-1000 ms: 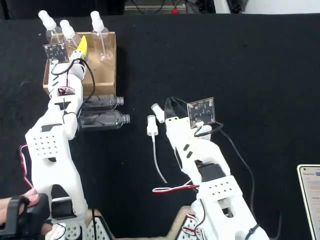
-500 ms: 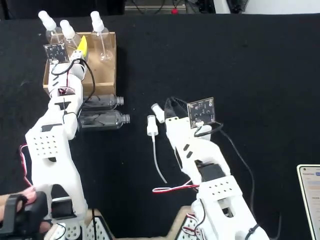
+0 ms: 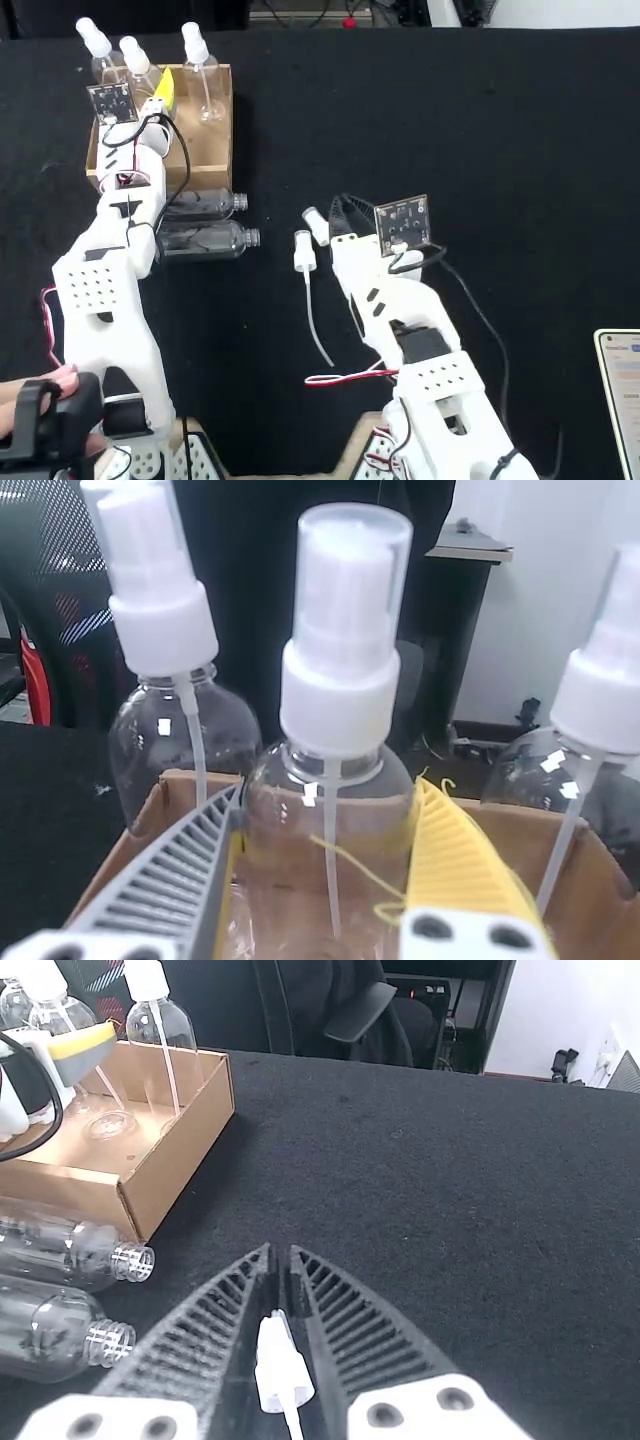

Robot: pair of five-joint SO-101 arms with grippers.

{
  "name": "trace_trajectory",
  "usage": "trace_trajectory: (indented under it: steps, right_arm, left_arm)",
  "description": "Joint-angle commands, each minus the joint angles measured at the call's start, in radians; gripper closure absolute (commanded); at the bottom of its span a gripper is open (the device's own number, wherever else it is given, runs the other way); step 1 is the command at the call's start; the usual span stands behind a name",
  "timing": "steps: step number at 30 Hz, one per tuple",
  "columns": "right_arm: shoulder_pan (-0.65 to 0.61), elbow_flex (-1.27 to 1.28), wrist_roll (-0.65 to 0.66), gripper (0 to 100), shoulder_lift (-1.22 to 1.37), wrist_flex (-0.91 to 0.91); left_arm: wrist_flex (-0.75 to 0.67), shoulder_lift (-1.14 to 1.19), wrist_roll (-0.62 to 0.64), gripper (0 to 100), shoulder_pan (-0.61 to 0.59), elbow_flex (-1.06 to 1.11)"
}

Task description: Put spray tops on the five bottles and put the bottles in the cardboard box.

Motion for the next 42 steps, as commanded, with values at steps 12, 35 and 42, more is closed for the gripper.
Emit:
trace_trajectory:
  steps: [12, 35, 42]
  right_arm:
    - [-0.006, -0.013, 0.008, 98.4, 0.01, -0.026]
    - [-0.005, -0.013, 0.008, 98.4, 0.01, -0.026]
    - [-0.005, -0.013, 0.008, 98.4, 0.01, -0.026]
  left_arm:
    - [0.0, -0.014, -0.006, 82, 0.015, -0.062]
    - [0.064, -0.014, -0.005, 72, 0.01, -0.062]
    - [0.068, -0.025, -0.002, 72, 0.012, -0.061]
